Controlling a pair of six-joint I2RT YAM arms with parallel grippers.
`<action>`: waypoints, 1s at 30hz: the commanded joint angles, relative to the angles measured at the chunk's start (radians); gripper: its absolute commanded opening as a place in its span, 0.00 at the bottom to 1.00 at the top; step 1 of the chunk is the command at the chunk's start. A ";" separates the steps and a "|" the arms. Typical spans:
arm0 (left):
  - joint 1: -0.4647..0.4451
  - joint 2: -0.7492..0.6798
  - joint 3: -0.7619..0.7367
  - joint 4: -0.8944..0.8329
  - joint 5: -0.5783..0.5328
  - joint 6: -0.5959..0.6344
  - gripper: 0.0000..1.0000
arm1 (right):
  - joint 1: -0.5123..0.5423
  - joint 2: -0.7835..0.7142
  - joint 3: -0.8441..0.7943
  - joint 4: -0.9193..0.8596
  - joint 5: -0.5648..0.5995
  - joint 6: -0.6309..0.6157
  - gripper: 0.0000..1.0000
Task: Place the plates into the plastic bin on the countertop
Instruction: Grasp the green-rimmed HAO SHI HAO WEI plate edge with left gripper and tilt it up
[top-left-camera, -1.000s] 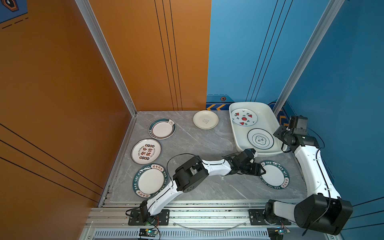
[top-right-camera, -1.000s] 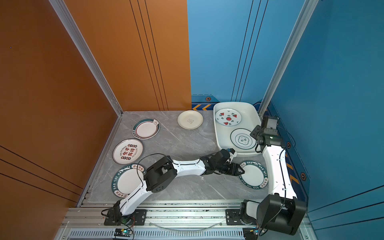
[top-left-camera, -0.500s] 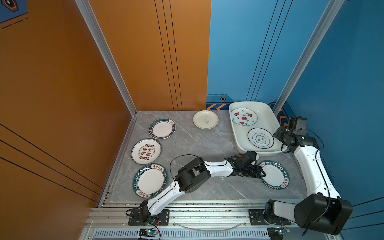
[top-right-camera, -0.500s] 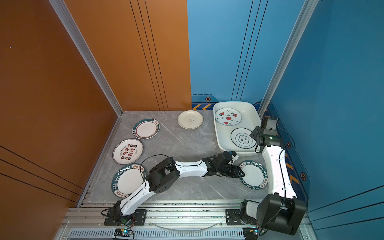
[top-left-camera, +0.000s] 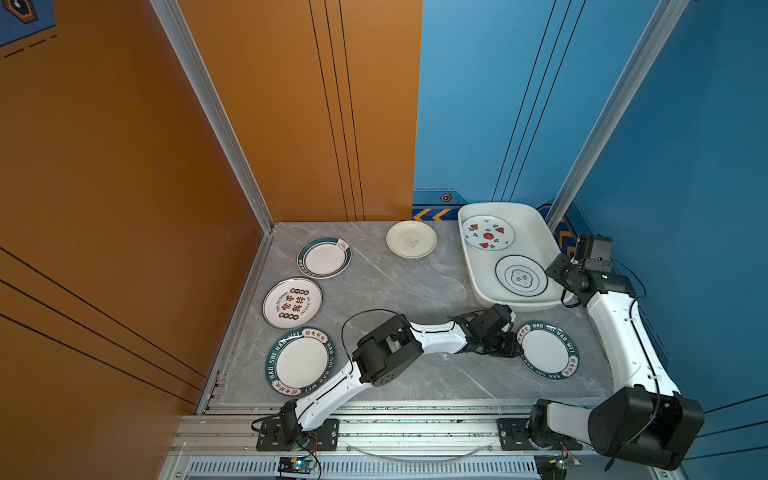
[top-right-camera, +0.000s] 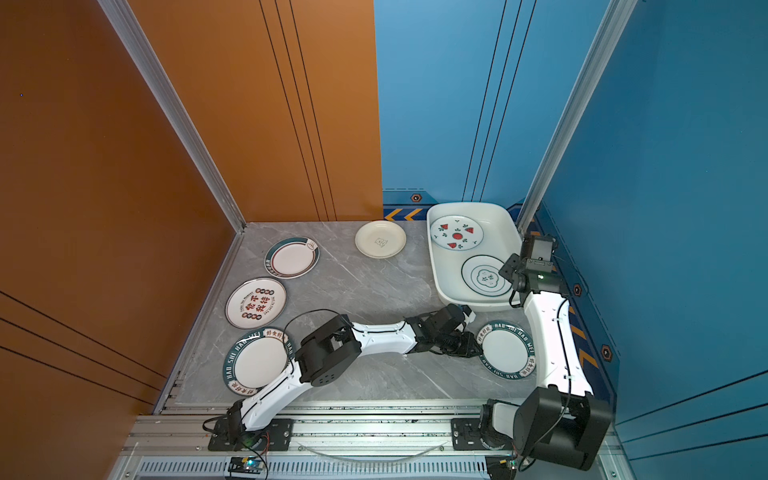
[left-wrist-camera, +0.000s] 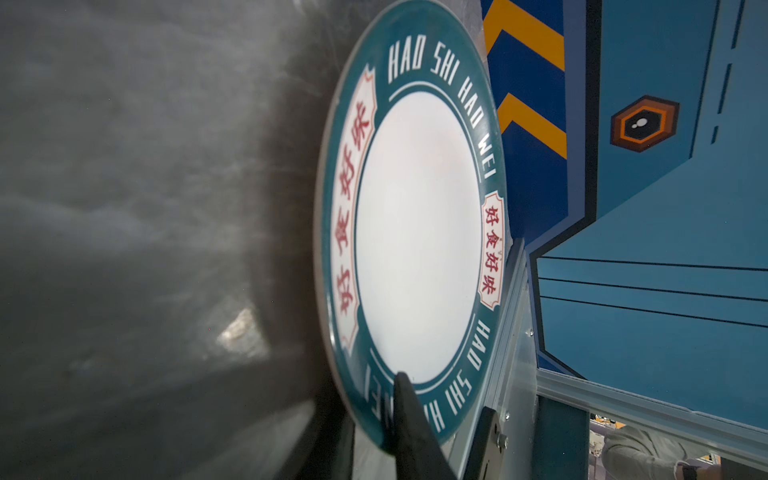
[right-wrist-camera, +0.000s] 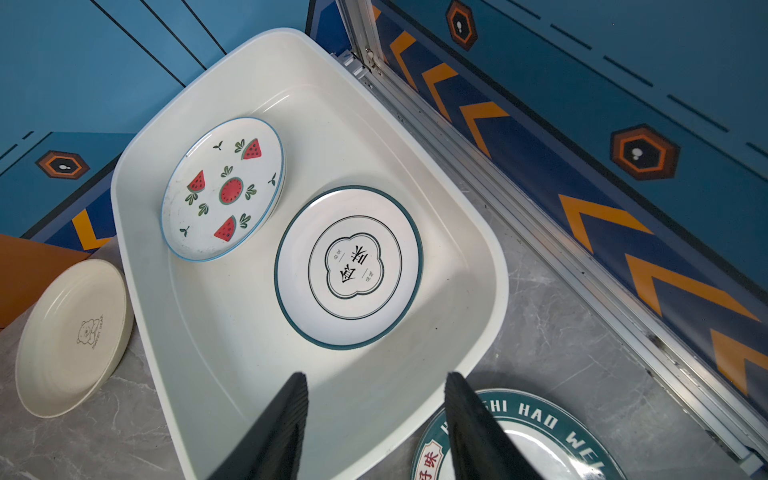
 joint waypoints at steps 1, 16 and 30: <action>0.009 0.032 -0.010 -0.075 -0.014 0.010 0.13 | -0.002 -0.028 -0.012 0.007 -0.012 0.006 0.55; 0.009 -0.057 -0.119 -0.045 -0.018 0.019 0.00 | -0.002 -0.034 -0.017 0.000 -0.018 -0.002 0.55; 0.053 -0.324 -0.462 0.049 -0.063 0.050 0.00 | 0.009 -0.021 -0.014 0.012 -0.066 -0.008 0.55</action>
